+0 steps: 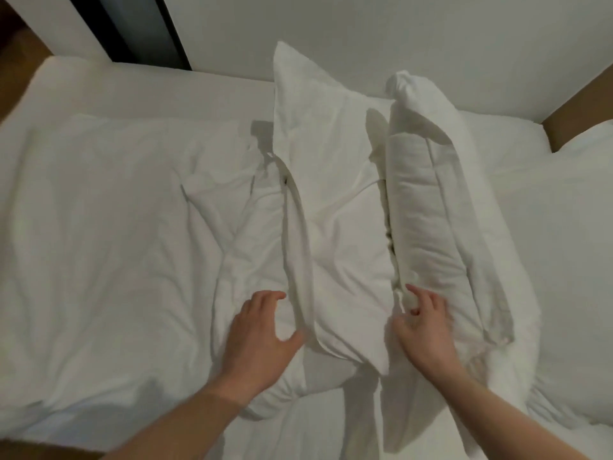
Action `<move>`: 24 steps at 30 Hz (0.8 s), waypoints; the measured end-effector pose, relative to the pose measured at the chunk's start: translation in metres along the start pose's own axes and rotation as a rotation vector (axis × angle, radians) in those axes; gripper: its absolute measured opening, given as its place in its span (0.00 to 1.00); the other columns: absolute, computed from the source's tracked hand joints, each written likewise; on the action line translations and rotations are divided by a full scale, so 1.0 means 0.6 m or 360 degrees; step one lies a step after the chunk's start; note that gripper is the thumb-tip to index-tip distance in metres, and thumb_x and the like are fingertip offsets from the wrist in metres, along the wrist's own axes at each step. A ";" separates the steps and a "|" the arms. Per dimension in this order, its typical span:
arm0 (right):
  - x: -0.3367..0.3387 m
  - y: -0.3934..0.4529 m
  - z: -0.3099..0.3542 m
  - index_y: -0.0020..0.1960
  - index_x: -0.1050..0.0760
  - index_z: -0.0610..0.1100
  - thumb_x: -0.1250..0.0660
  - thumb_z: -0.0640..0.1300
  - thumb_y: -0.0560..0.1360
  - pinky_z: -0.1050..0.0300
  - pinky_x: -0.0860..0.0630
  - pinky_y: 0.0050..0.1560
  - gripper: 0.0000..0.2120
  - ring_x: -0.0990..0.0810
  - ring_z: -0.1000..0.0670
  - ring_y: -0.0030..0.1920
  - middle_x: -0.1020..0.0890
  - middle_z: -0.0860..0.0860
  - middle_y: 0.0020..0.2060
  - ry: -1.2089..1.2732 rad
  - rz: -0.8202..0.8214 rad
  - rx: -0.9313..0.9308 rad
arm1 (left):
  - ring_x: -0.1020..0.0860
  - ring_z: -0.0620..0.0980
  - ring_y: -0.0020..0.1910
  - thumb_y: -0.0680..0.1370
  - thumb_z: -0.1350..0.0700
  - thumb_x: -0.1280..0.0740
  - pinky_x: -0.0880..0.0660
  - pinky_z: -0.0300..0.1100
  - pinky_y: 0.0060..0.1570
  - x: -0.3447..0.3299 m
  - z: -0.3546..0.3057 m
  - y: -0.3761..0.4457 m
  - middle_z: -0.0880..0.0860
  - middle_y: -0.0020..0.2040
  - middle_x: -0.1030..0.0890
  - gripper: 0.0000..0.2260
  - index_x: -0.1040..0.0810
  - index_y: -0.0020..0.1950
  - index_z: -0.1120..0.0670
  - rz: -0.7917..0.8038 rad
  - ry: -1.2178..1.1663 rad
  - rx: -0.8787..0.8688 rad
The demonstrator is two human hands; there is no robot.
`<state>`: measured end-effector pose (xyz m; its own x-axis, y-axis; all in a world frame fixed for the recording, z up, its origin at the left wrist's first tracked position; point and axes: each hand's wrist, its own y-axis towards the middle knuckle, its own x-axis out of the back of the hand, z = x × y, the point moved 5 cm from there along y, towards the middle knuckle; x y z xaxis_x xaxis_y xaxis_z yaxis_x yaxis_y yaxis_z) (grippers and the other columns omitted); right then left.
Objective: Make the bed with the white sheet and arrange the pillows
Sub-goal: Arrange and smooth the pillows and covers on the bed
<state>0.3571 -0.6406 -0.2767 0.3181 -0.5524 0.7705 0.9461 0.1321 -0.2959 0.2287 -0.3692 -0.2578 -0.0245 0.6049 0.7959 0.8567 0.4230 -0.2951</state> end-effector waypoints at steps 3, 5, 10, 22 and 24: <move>0.065 0.010 0.003 0.72 0.29 0.43 0.22 0.39 0.69 0.43 0.29 0.67 0.33 0.25 0.38 0.64 0.29 0.44 0.68 -0.0252 -0.0340 0.0249 | 0.26 0.51 0.66 0.66 0.31 0.27 0.28 0.47 0.65 -0.079 -0.047 0.027 0.49 0.68 0.26 0.42 0.35 0.73 0.50 0.0385 -0.0464 0.0545; 0.108 0.024 0.005 0.73 0.30 0.45 0.21 0.43 0.67 0.40 0.34 0.70 0.38 0.30 0.36 0.68 0.31 0.43 0.71 -0.0379 -0.0531 0.0200 | 0.24 0.56 0.66 0.69 0.37 0.25 0.26 0.46 0.63 -0.113 -0.063 0.056 0.53 0.68 0.24 0.39 0.34 0.72 0.54 0.0438 -0.0570 0.0810; 0.170 0.068 -0.073 0.79 0.44 0.50 0.23 0.59 0.67 0.36 0.30 0.67 0.48 0.30 0.35 0.71 0.34 0.40 0.75 -0.0615 -0.0202 -0.0529 | 0.22 0.60 0.64 0.78 0.54 0.33 0.26 0.45 0.60 -0.120 -0.089 0.091 0.60 0.66 0.21 0.20 0.25 0.70 0.58 0.0404 -0.0552 0.0766; 0.466 0.162 -0.134 0.74 0.34 0.45 0.33 0.40 0.76 0.38 0.27 0.66 0.28 0.26 0.34 0.66 0.27 0.39 0.69 -0.0843 -0.0436 -0.0767 | 0.21 0.60 0.49 0.75 0.54 0.34 0.26 0.53 0.50 0.028 0.087 -0.015 0.61 0.51 0.18 0.11 0.22 0.53 0.58 -0.0362 -0.0728 0.1017; 0.423 0.156 -0.094 0.79 0.40 0.45 0.32 0.40 0.76 0.38 0.30 0.70 0.34 0.30 0.35 0.71 0.33 0.40 0.74 -0.0776 -0.0384 -0.0429 | 0.20 0.61 0.52 0.78 0.54 0.31 0.25 0.52 0.53 -0.018 0.116 -0.021 0.61 0.54 0.17 0.13 0.22 0.57 0.60 0.0026 -0.0514 0.1034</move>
<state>0.5228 -0.8148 -0.1403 0.1484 -0.0915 0.9847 0.9664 -0.1980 -0.1640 0.1822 -0.3343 -0.2995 -0.2512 0.7411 0.6227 0.3818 0.6670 -0.6398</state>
